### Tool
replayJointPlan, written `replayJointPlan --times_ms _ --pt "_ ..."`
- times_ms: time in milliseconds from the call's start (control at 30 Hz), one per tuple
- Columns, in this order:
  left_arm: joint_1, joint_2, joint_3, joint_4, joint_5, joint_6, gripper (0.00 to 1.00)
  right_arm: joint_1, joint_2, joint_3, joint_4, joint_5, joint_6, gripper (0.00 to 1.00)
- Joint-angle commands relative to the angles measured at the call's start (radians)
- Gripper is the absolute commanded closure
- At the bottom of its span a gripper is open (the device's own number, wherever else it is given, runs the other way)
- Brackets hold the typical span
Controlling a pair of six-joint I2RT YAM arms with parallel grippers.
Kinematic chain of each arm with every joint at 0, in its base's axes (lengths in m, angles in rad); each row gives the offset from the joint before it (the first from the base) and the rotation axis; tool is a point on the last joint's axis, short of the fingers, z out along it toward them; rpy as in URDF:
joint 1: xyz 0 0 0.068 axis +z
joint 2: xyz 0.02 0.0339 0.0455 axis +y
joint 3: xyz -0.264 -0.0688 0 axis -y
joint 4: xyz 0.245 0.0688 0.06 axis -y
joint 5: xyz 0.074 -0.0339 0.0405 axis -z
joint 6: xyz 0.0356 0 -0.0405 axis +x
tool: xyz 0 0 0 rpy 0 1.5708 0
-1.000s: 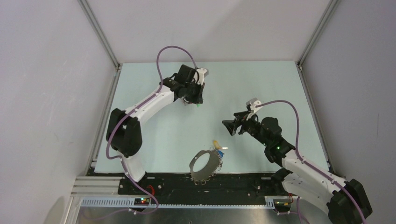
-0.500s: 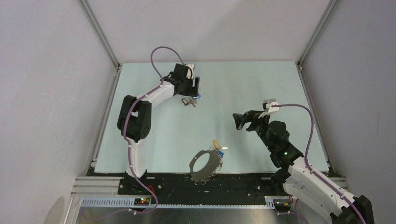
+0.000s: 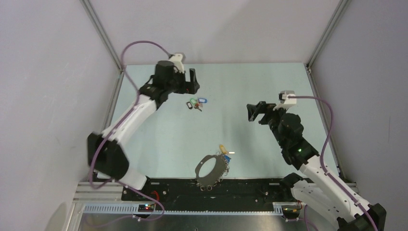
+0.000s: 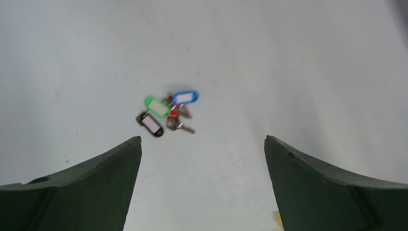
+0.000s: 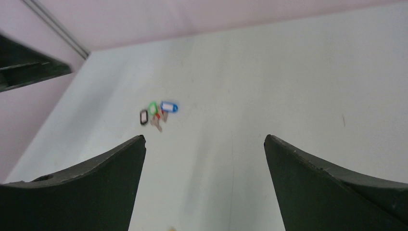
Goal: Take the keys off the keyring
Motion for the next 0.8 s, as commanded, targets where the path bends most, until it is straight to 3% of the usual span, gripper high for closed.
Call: replayJointPlan --times_ms 0,67,200,333,433,767 --pt "0.021 -0.206 -0.044 -0.001 0.069 -0.088 0.0 -0.025 -0.004 0.168 -0.068 0.042 -0.037 0.01" --pt "0.025 -0.299 -0.064 -0.019 0.055 -0.064 0.0 -0.035 -0.011 0.236 -0.092 0.062 -0.056 0.01" --pt "0.026 -0.506 -0.146 -0.018 -0.193 0.003 0.0 -0.048 -0.047 0.265 -0.119 0.119 -0.1 0.01" --pt "0.026 -0.682 -0.319 0.085 -0.329 0.036 0.0 -0.068 -0.096 0.266 -0.166 0.207 -0.151 0.01" --pt "0.025 -0.771 -0.437 0.157 -0.327 0.015 0.0 -0.089 -0.123 0.265 -0.196 0.238 -0.177 0.01" --pt "0.026 -0.855 -0.487 0.198 -0.324 0.061 0.0 -0.112 -0.132 0.266 -0.222 0.213 -0.182 0.0"
